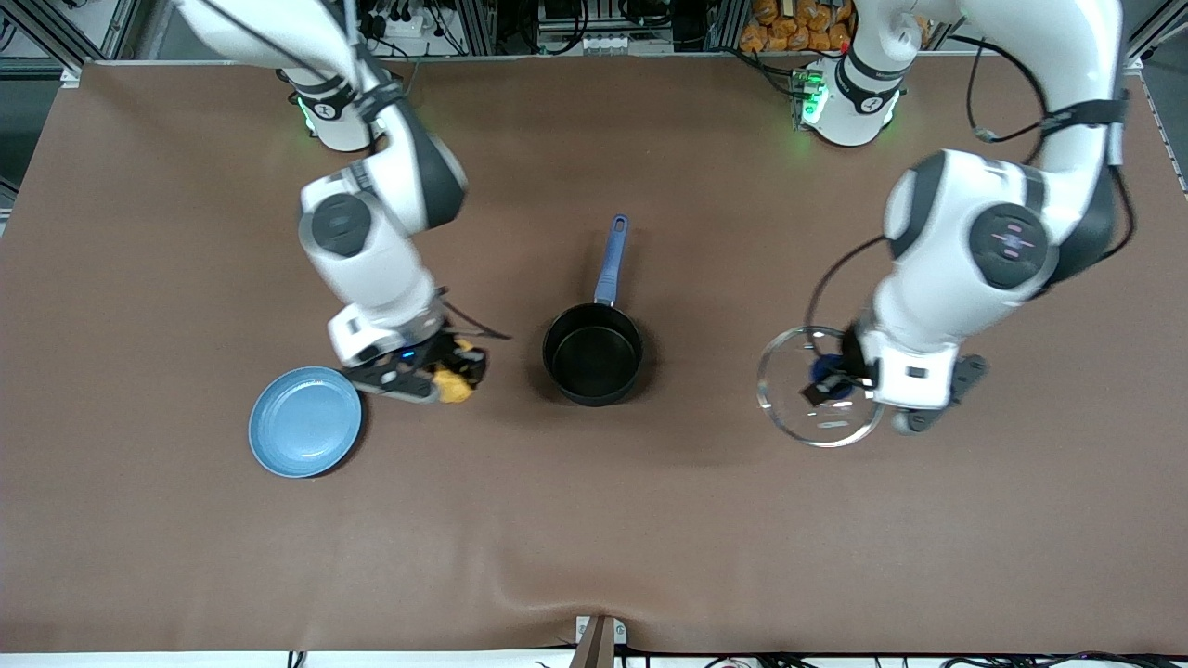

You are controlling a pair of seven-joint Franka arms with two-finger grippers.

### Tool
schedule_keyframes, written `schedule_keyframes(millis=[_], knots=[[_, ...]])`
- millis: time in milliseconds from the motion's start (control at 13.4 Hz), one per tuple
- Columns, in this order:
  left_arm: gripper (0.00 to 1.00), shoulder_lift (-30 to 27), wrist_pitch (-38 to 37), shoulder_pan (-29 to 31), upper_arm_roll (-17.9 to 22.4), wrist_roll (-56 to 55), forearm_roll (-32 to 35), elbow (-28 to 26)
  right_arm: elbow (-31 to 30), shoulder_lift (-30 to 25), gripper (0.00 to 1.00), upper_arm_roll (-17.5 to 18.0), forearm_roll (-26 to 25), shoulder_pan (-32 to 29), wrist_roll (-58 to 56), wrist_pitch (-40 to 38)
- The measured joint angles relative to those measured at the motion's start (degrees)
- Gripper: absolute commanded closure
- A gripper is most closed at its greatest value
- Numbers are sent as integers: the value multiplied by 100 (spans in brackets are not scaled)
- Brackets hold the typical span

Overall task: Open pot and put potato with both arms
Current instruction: 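Lift the lid aside with the left gripper while the right gripper carries the potato, then lower the potato into the pan with the right gripper while the left lowers the lid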

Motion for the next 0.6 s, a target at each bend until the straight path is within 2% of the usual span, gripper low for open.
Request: schedule_keyframes(millis=[150, 225, 449, 599], knots=[[100, -1, -1, 378, -1, 663, -21, -319, 376, 279, 88, 2, -571, 445, 669, -304], [100, 3, 2, 578, -3, 1023, -40, -494, 604, 455, 88, 2, -683, 659, 805, -439], [100, 30, 65, 1138, -1, 2109, -60, -977, 1180, 1053, 88, -5, -765, 1270, 1165, -539], [100, 63, 369, 1450, -1, 2761, -63, -1327, 1496, 1446, 88, -15, -819, 1485, 1292, -492]])
